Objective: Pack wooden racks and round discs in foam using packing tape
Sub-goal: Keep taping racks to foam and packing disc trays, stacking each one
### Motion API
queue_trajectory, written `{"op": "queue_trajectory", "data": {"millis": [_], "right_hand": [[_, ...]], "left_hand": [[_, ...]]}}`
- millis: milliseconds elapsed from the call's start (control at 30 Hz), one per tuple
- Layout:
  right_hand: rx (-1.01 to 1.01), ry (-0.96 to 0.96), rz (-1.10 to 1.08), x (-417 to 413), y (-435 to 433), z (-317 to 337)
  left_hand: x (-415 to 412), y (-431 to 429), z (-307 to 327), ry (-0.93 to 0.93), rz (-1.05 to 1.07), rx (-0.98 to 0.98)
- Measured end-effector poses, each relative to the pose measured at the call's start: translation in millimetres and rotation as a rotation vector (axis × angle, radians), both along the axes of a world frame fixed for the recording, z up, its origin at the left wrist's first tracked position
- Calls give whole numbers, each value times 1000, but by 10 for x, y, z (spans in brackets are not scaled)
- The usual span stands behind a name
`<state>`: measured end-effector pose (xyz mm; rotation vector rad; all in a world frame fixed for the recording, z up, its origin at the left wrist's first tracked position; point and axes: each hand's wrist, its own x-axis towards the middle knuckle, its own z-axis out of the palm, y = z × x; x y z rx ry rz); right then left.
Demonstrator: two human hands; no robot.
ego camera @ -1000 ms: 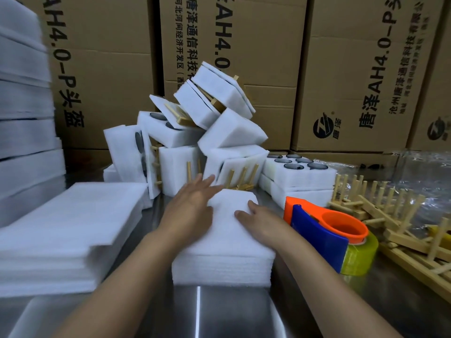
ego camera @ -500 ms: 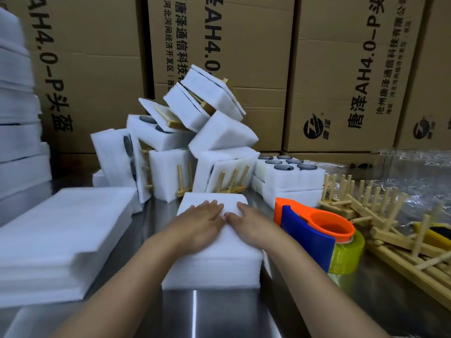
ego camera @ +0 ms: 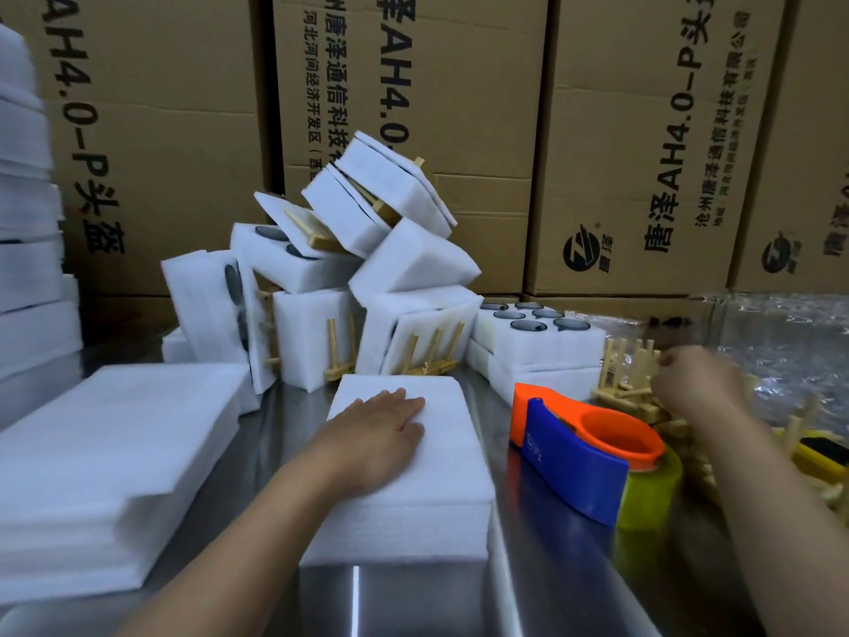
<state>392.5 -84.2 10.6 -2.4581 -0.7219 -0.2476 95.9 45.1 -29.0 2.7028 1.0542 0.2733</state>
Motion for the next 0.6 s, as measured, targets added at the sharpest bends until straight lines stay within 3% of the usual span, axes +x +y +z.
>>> {"op": "queue_trajectory", "data": {"millis": [100,200,333,600], "right_hand": [[-105,-12,0,60,18,-214],[-89,-49,-29,45,23,-260],[-143,52,-32,85,-1,-324],[-68,117,-25,125,-27,-360]], "left_hand": [[1,-6,-2,-14,-2,5],[-10,6,-12,-31,-4,8],[-19,12,-29,-32,-6,32],[-30,-12,-20,-63,-1,36]]}}
